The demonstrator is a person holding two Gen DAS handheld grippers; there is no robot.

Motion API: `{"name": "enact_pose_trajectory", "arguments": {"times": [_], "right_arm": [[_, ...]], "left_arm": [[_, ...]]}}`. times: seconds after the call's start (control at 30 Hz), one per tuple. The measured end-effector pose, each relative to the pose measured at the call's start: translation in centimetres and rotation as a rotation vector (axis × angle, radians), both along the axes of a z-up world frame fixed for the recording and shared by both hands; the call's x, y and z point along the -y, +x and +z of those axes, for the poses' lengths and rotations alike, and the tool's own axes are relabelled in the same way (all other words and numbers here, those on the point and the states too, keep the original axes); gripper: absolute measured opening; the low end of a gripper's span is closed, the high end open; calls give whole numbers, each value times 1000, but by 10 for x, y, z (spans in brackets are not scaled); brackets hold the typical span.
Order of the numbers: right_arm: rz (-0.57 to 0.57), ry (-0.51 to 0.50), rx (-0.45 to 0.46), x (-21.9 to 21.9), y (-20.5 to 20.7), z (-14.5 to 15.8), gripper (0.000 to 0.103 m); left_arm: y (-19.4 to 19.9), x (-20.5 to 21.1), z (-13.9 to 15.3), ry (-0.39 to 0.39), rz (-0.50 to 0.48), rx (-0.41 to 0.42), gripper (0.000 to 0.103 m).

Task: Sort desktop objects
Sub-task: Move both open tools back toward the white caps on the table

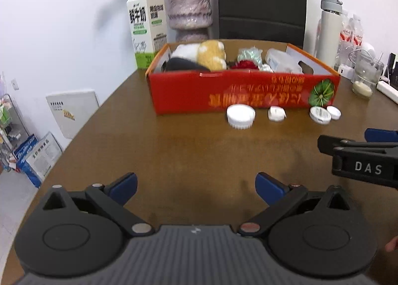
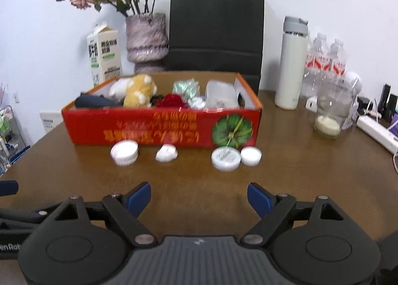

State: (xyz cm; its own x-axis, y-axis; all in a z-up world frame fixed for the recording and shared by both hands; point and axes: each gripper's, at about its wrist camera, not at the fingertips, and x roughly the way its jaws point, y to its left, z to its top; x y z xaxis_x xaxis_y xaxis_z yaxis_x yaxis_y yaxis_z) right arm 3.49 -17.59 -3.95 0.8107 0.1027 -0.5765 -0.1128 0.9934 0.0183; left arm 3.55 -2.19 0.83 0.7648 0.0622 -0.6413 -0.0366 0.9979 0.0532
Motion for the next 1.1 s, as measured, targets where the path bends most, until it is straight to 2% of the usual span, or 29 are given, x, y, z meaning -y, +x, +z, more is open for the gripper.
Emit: {"name": "enact_pose_trajectory", "arguments": {"times": [0.4,0.7,0.93,1.1], "right_arm": [[33,-38,-45,-13,-45,-14,85],[42,-86,-23,-20,-82,-17,87],[57,-87,-17,-16,-98,-17,88],[66,-75,-12,-13,-103,-18,88]], "left_arm": [[-44,1,-3,-13,-20,2,103],[-70,-8,-10,-20,-11,-17,103],[-82,-11,-6,-39,-10,0,103],[-83,-14,-12,-43,5,-19,103]]}}
